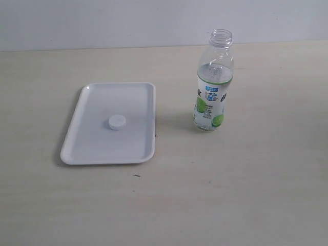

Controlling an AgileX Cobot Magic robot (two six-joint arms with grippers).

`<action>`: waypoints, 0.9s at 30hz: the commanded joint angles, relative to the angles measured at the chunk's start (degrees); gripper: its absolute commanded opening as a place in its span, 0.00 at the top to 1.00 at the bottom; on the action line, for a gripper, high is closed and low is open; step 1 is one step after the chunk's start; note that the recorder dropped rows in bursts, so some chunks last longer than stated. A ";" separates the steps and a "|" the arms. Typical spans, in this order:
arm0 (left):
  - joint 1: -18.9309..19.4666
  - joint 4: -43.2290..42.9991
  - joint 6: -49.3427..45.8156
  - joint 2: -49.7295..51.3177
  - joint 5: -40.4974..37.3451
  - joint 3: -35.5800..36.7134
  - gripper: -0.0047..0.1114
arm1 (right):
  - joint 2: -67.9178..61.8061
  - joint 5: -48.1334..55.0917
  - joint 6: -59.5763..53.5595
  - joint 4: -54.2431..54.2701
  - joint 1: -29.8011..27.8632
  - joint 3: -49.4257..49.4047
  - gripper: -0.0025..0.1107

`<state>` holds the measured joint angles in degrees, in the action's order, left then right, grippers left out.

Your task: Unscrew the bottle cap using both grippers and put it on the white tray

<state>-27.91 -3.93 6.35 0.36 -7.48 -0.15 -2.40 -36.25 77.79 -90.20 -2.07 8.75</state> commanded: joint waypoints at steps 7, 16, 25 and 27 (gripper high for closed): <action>0.12 -0.03 0.01 -0.36 -0.15 0.15 0.96 | 2.40 4.13 15.69 -5.78 0.11 -0.35 0.98; 0.12 -0.03 0.01 -0.36 -0.15 0.15 0.96 | 2.40 7.44 14.99 -6.60 0.11 -0.35 0.98; 0.12 -0.03 0.01 -0.36 -0.15 0.15 0.96 | 2.40 35.56 28.92 -5.39 0.60 -0.58 0.98; 0.12 -0.03 0.01 -0.36 -0.15 0.15 0.96 | 2.40 39.46 17.32 5.84 0.74 -1.14 0.98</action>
<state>-27.91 -3.93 6.22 0.36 -7.61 -0.15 -0.29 -3.52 104.07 -94.59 -1.60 8.40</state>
